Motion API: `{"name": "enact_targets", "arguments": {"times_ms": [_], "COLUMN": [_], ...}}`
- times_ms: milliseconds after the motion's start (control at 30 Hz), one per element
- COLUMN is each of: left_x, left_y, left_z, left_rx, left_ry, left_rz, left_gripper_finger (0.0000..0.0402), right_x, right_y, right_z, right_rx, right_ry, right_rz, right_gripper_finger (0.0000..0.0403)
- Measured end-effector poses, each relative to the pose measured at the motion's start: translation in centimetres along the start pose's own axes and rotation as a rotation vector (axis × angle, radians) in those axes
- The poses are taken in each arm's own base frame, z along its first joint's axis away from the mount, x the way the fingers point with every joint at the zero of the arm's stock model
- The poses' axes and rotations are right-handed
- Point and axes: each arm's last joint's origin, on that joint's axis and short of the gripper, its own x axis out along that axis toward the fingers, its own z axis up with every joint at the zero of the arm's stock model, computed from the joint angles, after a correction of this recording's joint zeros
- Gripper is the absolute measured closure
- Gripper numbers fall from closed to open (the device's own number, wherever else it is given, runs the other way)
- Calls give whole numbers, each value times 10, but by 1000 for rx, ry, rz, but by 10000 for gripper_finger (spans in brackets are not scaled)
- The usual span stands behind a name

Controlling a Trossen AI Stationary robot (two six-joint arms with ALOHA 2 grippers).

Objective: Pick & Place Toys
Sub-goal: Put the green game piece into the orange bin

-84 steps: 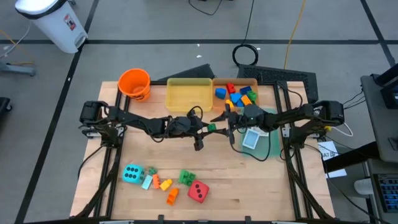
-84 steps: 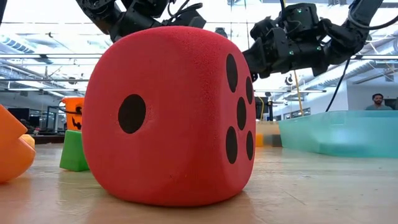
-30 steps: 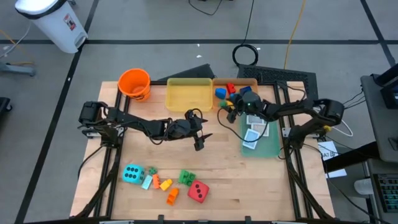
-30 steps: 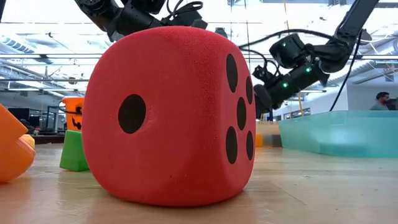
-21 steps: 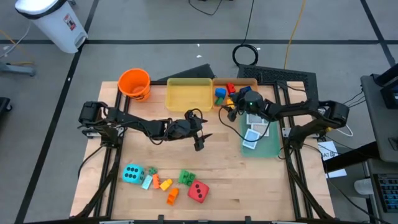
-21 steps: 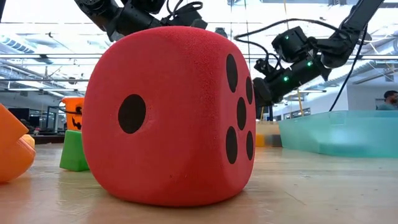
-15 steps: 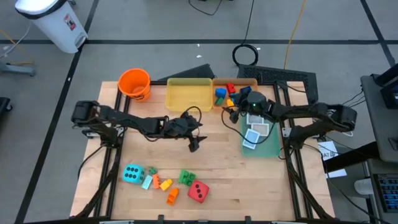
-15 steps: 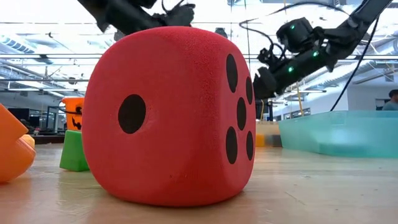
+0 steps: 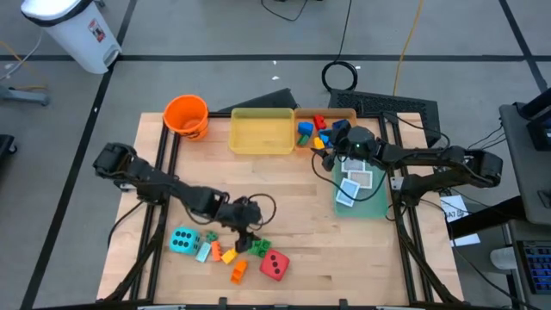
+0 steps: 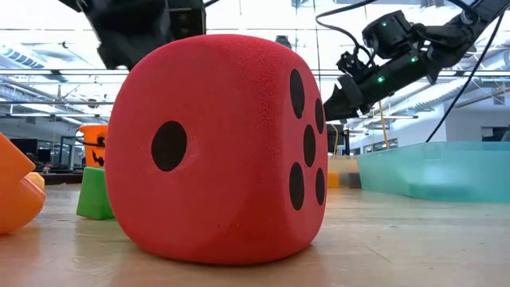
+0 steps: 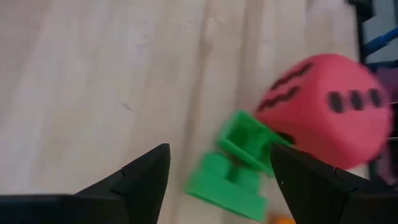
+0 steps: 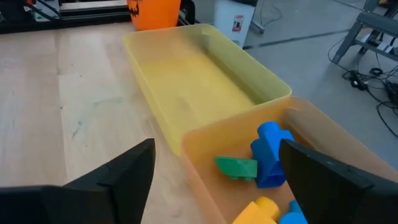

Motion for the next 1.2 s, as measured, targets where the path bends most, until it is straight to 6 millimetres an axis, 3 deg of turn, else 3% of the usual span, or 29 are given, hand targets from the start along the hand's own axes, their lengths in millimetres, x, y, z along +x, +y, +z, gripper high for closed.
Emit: {"name": "enact_targets", "arguments": {"times_ms": [300, 500, 633, 867, 1033, 1200], "left_x": [15, 34, 39, 25, 6, 2], "left_y": [-34, -31, -18, 17, 33, 43], "left_z": [-37, -52, -50, -29, -6, -1], "left_rx": [61, 64, 37, 91, -131, -394], "left_ry": [-11, 11, 2, -115, -182, -154], "left_rz": [145, 261, 368, 673, 619, 510], "left_gripper_finger": [128, 128, 128, 128, 128, 128], "right_x": [0, 0, 0, 0, 0, 0], "right_y": [0, 0, 1, 1, 1, 1], "right_z": [-1, -2, -1, -1, -2, -2], "right_rx": [-10, 25, 31, 31, 31, 31], "right_ry": [1, 4, 0, 1, 7, 4], "right_rz": [0, 3, 5, 6, 6, 5], "right_gripper_finger": [94, 94, 94, 94, 94, 94]}}
